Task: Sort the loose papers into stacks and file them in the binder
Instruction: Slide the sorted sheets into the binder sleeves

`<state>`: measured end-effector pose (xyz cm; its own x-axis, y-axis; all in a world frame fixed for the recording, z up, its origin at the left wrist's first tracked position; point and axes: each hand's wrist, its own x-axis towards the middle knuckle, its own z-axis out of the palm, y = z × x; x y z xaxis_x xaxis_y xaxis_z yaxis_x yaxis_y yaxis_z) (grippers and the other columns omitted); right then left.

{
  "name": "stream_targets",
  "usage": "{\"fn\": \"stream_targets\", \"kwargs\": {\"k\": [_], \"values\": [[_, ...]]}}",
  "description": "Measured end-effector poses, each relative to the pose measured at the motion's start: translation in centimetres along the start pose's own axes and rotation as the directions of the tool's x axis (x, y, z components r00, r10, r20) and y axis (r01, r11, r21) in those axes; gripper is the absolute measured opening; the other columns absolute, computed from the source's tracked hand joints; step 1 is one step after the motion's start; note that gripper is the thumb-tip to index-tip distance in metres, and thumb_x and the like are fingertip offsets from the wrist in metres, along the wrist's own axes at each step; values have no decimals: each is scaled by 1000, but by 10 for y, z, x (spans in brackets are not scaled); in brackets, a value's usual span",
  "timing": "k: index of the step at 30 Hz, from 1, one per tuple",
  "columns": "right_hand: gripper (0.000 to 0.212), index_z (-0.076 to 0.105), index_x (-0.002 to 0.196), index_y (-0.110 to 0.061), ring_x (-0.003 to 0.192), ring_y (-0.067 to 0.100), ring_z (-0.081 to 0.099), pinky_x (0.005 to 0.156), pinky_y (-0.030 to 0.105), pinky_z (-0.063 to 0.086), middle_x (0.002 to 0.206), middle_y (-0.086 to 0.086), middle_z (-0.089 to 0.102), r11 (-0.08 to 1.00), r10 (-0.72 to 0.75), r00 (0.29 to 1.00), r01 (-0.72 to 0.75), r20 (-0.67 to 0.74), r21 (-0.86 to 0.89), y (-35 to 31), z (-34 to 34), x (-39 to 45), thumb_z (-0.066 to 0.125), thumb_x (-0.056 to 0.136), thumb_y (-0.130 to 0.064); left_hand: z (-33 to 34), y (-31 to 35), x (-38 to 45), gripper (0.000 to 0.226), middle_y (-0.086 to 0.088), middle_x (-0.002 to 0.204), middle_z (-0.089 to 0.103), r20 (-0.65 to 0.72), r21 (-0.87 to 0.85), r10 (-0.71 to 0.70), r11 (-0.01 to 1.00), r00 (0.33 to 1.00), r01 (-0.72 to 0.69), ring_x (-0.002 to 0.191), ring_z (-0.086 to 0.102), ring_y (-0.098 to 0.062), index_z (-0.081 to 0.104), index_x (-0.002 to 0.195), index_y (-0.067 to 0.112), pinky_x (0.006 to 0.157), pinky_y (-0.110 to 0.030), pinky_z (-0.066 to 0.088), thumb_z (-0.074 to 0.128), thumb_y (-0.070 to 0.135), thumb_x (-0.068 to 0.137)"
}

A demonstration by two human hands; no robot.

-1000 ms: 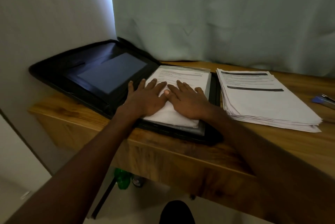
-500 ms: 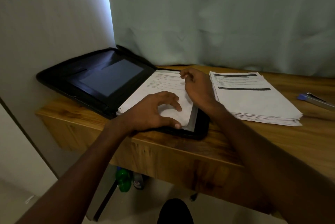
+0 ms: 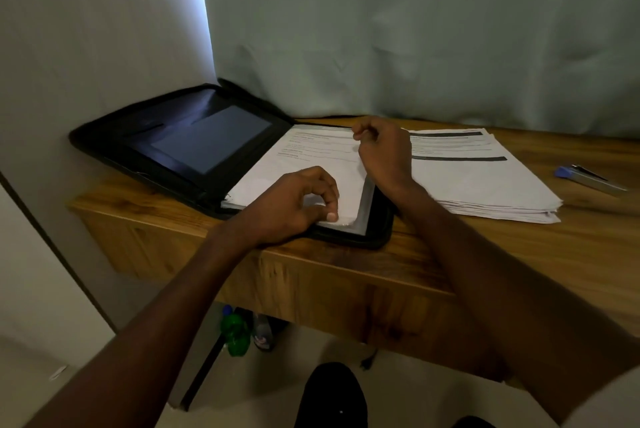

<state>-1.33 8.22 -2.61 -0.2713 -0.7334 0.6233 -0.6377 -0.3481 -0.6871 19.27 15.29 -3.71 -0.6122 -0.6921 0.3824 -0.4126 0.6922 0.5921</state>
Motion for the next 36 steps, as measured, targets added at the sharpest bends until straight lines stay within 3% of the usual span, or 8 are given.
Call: {"fn": "stream_targets", "kwargs": {"k": [10, 16, 19, 22, 24, 27, 32, 36], "values": [[21, 64, 88, -21, 85, 12, 60, 78, 31, 50, 93, -4, 66, 987, 30, 977, 3, -209, 159, -2, -7, 4, 52, 86, -3, -26, 4, 21, 20, 10, 84, 58, -615, -243, -180, 969, 767, 32, 75, 50, 5, 61, 90, 22, 68, -12, 39, 48, 29, 104], [17, 70, 110, -25, 93, 12, 68, 91, 41, 56, 102, -6, 72, 992, -49, 950, 11, 307, 124, -20, 21, -13, 64, 94, -26, -49, -3, 22, 24, -14, 117, 73, -498, -814, -607, 574, 619, -93, 107, 65, -33, 70, 106, 15, 102, -57, 49, 48, 15, 99], [47, 52, 144, -22, 116, 14, 61, 103, 31, 51, 135, 1, 62, 978, -179, 841, 99, 510, 181, -46, 40, -20, 64, 100, -30, -58, -4, 14, 30, -21, 132, 65, -472, -882, -684, 361, 556, -303, 125, 60, -37, 69, 120, 6, 106, -55, 49, 45, 10, 102], [64, 36, 155, -27, 124, 18, 57, 104, 28, 47, 148, 2, 49, 969, -189, 814, 64, 549, 240, -78, 65, -16, 64, 99, -40, -80, -8, -4, 41, -6, 96, 74, -522, -833, -643, 242, 560, -498, 97, 72, -24, 73, 90, 11, 89, -43, 59, 45, 34, 109], [69, 32, 158, -23, 131, 21, 52, 111, 33, 44, 155, 4, 44, 961, -245, 803, 128, 543, 245, -96, 86, -13, 64, 99, -40, -96, -12, -18, 40, -4, 93, 71, -612, -787, -607, 403, 507, -468, 95, 70, -22, 65, 98, 9, 85, -39, 60, 51, 46, 104], [66, 35, 157, -19, 138, 20, 45, 113, 29, 39, 158, 3, 41, 968, -236, 748, 125, 620, 218, -122, 116, -8, 64, 100, -34, -123, -28, -30, 25, 1, 104, 69, -768, -580, -524, 813, 369, -53, 94, 68, -12, 60, 119, 9, 73, -20, 58, 63, 25, 100], [46, 56, 142, -22, 134, 14, 51, 106, 27, 44, 151, -2, 52, 970, -241, 627, 147, 741, 192, -123, 157, -8, 64, 97, -18, -160, -60, -52, 38, -2, 98, 57, -876, -411, -471, 840, 100, 354, 89, 57, -17, 52, 125, 8, 74, -27, 50, 56, -3, 90], [44, 33, 150, -45, 152, 12, 24, 120, 51, 17, 168, -13, 21, 946, -211, 556, 325, 804, 24, -105, 171, -27, 40, 106, -47, -156, -79, -61, 56, -12, 132, 58, -943, -33, -183, 881, 276, 472, 116, 56, -23, 47, 143, 7, 103, -34, 46, 59, 1, 89]]}}
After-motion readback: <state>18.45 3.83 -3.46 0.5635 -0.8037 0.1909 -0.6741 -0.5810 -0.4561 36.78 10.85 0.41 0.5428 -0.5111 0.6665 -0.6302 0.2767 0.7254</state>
